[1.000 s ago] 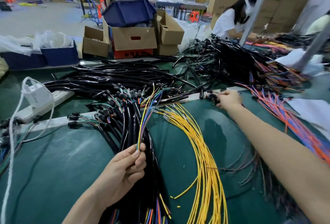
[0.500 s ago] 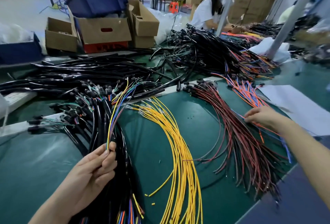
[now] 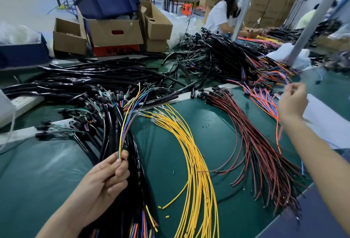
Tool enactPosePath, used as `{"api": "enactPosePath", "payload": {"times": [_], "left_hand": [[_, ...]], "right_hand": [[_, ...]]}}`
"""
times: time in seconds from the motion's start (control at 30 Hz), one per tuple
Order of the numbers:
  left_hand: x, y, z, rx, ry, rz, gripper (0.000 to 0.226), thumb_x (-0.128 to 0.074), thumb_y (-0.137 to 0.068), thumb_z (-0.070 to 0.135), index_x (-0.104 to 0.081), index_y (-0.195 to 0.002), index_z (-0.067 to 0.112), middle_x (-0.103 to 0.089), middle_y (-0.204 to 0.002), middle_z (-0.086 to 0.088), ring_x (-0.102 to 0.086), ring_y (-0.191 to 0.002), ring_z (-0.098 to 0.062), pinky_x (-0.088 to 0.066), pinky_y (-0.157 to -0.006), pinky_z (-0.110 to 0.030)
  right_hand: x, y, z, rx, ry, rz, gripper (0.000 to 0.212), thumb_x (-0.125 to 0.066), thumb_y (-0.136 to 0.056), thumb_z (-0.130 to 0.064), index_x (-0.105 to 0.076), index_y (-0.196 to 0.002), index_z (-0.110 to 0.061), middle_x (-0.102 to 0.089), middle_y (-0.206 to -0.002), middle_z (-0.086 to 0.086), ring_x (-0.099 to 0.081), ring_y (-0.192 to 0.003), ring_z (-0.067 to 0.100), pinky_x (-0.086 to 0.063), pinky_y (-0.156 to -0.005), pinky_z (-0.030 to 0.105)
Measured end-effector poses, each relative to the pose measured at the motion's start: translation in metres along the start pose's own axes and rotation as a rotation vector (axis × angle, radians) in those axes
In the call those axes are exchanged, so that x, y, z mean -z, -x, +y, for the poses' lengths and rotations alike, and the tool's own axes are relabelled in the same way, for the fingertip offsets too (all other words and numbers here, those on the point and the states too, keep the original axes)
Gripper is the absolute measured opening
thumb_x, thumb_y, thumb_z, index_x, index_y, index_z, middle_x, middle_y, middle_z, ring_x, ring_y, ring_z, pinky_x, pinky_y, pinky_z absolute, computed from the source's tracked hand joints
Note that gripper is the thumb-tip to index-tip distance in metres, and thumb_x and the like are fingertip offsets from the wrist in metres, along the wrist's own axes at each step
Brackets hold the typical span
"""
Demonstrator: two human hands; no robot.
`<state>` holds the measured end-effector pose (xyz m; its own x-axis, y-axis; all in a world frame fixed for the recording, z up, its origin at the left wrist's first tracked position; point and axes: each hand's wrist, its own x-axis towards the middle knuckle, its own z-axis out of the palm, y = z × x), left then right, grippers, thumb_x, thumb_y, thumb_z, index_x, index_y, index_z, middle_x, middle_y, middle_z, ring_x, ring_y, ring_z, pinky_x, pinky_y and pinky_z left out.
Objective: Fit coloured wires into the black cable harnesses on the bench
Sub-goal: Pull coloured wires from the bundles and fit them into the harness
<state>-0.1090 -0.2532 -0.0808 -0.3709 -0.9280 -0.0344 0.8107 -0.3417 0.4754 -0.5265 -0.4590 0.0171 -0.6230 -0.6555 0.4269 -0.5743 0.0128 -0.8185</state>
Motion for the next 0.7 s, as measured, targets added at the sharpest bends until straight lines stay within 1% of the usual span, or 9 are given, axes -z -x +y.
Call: {"api": "enactPosePath", "payload": {"times": [0.03, 0.1, 0.17, 0.2, 0.27, 0.33, 0.47, 0.57, 0.7], "left_hand": [[-0.002, 0.001, 0.000, -0.050, -0.087, 0.086, 0.022, -0.052, -0.090, 0.005, -0.040, -0.108, 0.008, -0.045, -0.064, -0.004, -0.029, -0.046, -0.006, -0.030, -0.038, -0.018], [-0.007, 0.001, -0.002, -0.120, -0.206, 0.201, 0.017, -0.055, -0.082, 0.009, -0.049, -0.097, 0.007, -0.039, -0.059, -0.001, -0.027, -0.039, -0.003, -0.025, -0.033, -0.015], [-0.013, 0.000, -0.005, -0.145, -0.231, 0.237, 0.011, -0.046, -0.085, 0.008, -0.051, -0.095, 0.005, -0.042, -0.059, -0.002, -0.029, -0.037, -0.002, -0.028, -0.032, -0.014], [-0.015, 0.000, -0.006, -0.149, -0.252, 0.257, 0.012, -0.044, -0.085, 0.007, -0.051, -0.095, 0.004, -0.046, -0.060, -0.005, -0.032, -0.037, -0.004, -0.033, -0.033, -0.015], [-0.019, 0.000, -0.009, -0.152, -0.305, 0.289, 0.013, -0.044, -0.085, 0.007, -0.052, -0.095, 0.003, -0.058, -0.067, -0.011, -0.045, -0.041, -0.008, -0.048, -0.041, -0.021], [-0.023, 0.000, -0.011, -0.133, -0.328, 0.292, 0.013, -0.045, -0.084, 0.009, -0.053, -0.094, 0.003, -0.067, -0.080, -0.018, -0.064, -0.056, -0.016, -0.058, -0.056, -0.027], [-0.024, 0.002, -0.009, -0.117, -0.341, 0.274, 0.012, -0.046, -0.085, 0.010, -0.051, -0.093, 0.002, -0.067, -0.108, -0.026, -0.068, -0.098, -0.031, -0.058, -0.071, -0.028], [-0.025, 0.003, -0.008, -0.100, -0.348, 0.239, 0.012, -0.047, -0.085, 0.011, -0.050, -0.094, 0.003, -0.064, -0.114, -0.027, -0.065, -0.105, -0.033, -0.057, -0.076, -0.029], [-0.025, 0.004, -0.008, -0.084, -0.343, 0.232, 0.013, -0.046, -0.087, 0.011, -0.051, -0.095, 0.003, -0.067, -0.110, -0.025, -0.067, -0.101, -0.032, -0.057, -0.075, -0.029]], "right_hand": [[0.000, 0.002, -0.020, -0.024, -0.136, -0.008, 0.013, -0.044, -0.097, -0.022, -0.052, -0.095, -0.012, -0.054, -0.082, 0.010, -0.050, -0.070, 0.022, -0.035, -0.065, 0.033], [0.001, 0.014, -0.064, -0.212, -0.537, -0.153, 0.021, -0.047, -0.097, -0.022, -0.048, -0.078, -0.016, -0.040, -0.053, 0.002, -0.036, -0.040, 0.010, -0.033, -0.041, 0.028], [0.002, 0.039, -0.101, -0.403, -0.894, -0.418, 0.032, -0.041, -0.101, -0.022, -0.049, -0.070, -0.013, -0.022, -0.036, -0.006, -0.023, -0.030, 0.006, -0.023, -0.034, 0.018], [0.002, 0.055, -0.117, -0.417, -0.939, -0.545, 0.036, -0.038, -0.102, -0.024, -0.053, -0.072, -0.011, -0.023, -0.034, -0.007, -0.027, -0.031, 0.006, -0.027, -0.037, 0.016], [-0.002, 0.095, -0.141, -0.292, -0.842, -0.766, 0.042, -0.034, -0.102, -0.029, -0.061, -0.077, -0.010, -0.041, -0.038, -0.006, -0.044, -0.040, 0.008, -0.039, -0.045, 0.017], [-0.007, 0.139, -0.156, -0.150, -0.708, -0.948, 0.047, -0.034, -0.102, -0.035, -0.066, -0.074, -0.016, -0.056, -0.048, -0.002, -0.045, -0.044, 0.008, -0.035, -0.045, 0.019], [-0.022, 0.199, -0.165, -0.134, -0.703, -1.279, 0.041, -0.036, -0.100, -0.043, -0.063, -0.083, -0.018, -0.057, -0.050, 0.003, -0.040, -0.036, 0.011, -0.025, -0.036, 0.015], [-0.040, 0.214, -0.164, -0.161, -0.675, -1.361, 0.039, -0.036, -0.100, -0.043, -0.062, -0.087, -0.016, -0.059, -0.054, 0.003, -0.053, -0.043, 0.015, -0.032, -0.034, 0.015], [-0.063, 0.228, -0.156, -0.108, -0.581, -1.372, 0.033, -0.039, -0.100, -0.037, -0.064, -0.093, -0.016, -0.057, -0.056, 0.002, -0.054, -0.046, 0.011, -0.044, -0.041, 0.019]]}}
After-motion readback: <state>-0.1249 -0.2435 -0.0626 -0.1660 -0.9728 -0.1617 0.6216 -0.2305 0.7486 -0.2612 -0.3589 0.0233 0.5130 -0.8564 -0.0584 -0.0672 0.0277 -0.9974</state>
